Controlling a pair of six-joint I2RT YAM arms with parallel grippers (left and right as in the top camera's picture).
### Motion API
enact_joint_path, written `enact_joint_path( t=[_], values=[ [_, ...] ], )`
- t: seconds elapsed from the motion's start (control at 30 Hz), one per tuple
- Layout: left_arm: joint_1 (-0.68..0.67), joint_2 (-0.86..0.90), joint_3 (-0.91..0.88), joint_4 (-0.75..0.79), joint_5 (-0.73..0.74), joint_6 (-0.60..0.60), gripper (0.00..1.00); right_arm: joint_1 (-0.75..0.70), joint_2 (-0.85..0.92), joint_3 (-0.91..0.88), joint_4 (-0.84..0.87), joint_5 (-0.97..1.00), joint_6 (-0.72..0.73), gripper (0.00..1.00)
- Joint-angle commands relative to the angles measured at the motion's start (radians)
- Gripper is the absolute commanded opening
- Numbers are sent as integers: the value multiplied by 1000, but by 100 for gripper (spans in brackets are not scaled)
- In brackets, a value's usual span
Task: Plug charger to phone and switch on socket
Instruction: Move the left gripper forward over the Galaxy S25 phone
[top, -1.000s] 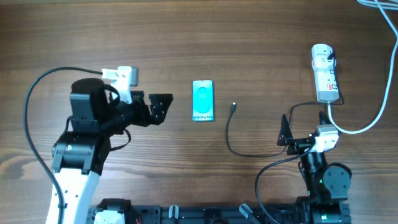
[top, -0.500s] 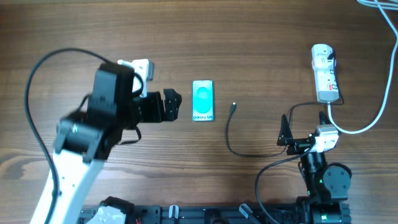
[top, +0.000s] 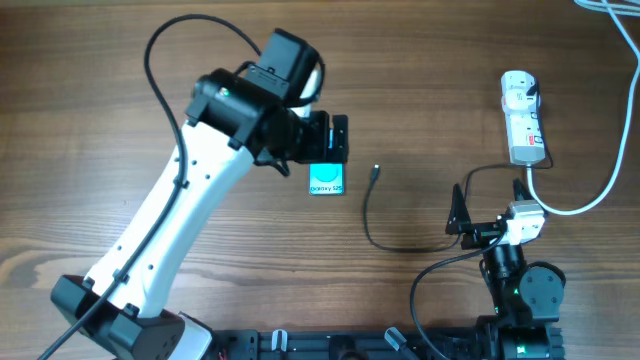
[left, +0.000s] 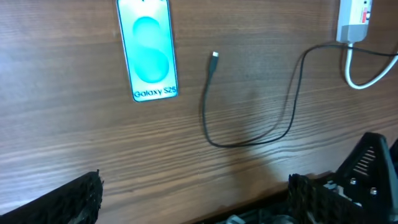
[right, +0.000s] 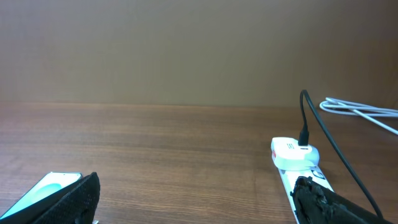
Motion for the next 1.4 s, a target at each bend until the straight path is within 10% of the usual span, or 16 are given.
enact_joint_path(
  t=[0.0,1.37],
  values=[
    [-49,6,21,-12,-67,-161,100,4,-9,-2,2,17,-8,100],
    [-30,329,118,-13,-205,-223,100,4,-6,-2,2,17,-9,100]
  ],
)
